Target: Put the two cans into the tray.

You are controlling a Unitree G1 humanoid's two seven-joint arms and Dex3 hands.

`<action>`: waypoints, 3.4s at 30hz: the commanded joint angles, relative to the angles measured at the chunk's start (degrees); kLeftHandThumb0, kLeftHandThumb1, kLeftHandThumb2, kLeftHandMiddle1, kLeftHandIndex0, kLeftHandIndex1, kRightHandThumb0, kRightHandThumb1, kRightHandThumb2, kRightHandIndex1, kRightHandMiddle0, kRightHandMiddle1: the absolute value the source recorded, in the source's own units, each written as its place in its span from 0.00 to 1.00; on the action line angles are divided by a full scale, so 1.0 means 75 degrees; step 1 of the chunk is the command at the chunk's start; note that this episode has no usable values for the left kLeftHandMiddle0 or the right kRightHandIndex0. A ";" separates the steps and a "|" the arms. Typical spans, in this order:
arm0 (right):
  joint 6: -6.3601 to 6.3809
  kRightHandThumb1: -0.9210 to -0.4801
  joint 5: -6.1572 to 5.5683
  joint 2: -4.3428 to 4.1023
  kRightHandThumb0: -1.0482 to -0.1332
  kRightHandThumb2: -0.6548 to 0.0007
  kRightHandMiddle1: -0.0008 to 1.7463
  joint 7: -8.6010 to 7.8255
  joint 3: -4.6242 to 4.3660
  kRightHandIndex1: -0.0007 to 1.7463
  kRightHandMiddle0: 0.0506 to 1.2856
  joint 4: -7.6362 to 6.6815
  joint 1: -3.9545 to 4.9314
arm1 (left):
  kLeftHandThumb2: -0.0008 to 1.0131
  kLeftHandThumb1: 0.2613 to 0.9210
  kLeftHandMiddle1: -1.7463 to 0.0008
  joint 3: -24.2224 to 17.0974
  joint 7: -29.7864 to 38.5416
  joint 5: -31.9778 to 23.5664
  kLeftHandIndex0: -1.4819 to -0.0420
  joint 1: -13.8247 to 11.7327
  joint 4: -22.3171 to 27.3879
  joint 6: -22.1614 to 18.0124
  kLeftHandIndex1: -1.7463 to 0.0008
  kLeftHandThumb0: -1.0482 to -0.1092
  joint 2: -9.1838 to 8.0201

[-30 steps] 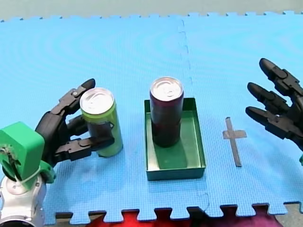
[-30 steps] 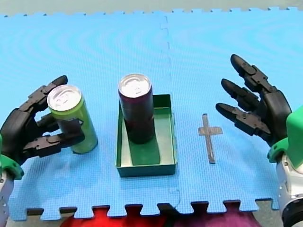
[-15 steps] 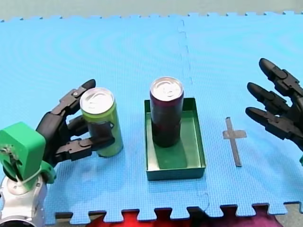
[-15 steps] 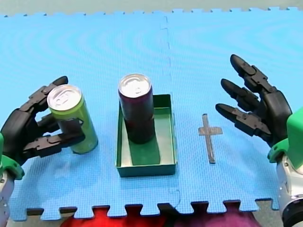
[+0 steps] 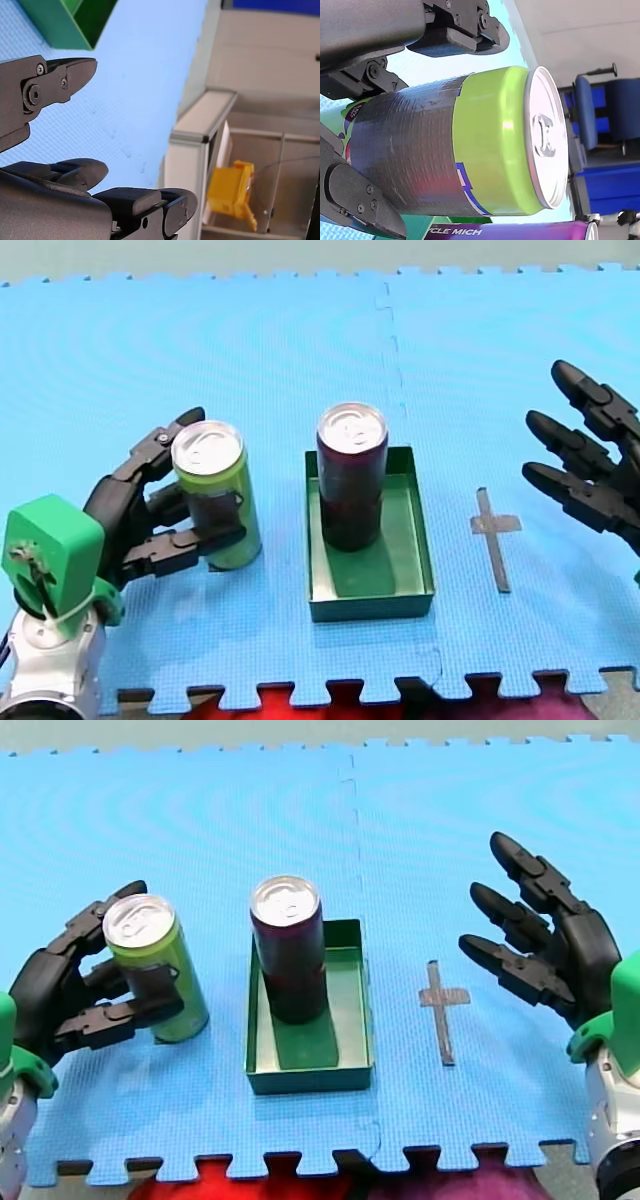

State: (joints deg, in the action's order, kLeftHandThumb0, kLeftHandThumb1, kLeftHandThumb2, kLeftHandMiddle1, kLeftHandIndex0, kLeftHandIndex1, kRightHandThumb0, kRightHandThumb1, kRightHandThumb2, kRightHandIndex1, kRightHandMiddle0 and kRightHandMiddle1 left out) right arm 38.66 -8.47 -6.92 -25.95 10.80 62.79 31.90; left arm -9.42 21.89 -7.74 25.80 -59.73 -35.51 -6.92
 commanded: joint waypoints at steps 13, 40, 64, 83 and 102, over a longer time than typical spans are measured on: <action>-0.0069 0.06 -0.0060 -0.0006 0.00 1.00 0.01 0.0054 0.0066 0.01 0.23 -0.0033 0.0024 | 0.01 0.61 0.97 -0.0105 0.0102 -0.0124 0.45 0.0076 0.0037 0.0096 0.97 0.36 0.0049; -0.0117 0.10 -0.0049 0.0002 0.00 1.00 0.00 0.0185 0.0086 0.01 0.25 -0.0111 0.0004 | 0.00 0.79 0.98 -0.0171 -0.1178 0.0430 0.17 0.0114 -0.0599 -0.1320 0.99 0.66 0.0149; -0.0071 0.14 -0.0020 0.0001 0.00 1.00 0.00 0.0196 0.0056 0.01 0.26 -0.0049 -0.0019 | 0.00 0.79 0.99 -0.0321 -0.1348 -0.0100 0.15 -0.0029 0.0126 -0.0108 1.00 0.72 0.0300; 0.0098 0.13 0.0119 -0.0081 0.00 1.00 0.00 0.0110 -0.0009 0.01 0.25 0.0159 -0.0008 | 0.00 0.77 1.00 -0.0235 -0.1908 -0.0477 0.15 -0.1026 0.3682 0.3432 1.00 0.73 0.0528; 0.0159 0.10 0.0168 -0.0036 0.00 0.99 0.00 0.0120 0.0001 0.01 0.23 0.0435 0.0032 | 0.00 0.75 1.00 -0.0086 -0.1940 -0.0650 0.14 -0.2096 0.6324 0.5057 1.00 0.72 0.0660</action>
State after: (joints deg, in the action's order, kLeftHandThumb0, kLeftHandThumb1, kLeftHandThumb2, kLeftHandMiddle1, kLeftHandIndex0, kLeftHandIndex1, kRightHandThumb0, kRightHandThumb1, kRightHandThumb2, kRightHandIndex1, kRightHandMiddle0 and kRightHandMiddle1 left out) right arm 39.24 -7.03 -6.95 -25.02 10.54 65.43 31.68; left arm -10.20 7.45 -11.75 11.18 -15.89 1.76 -2.06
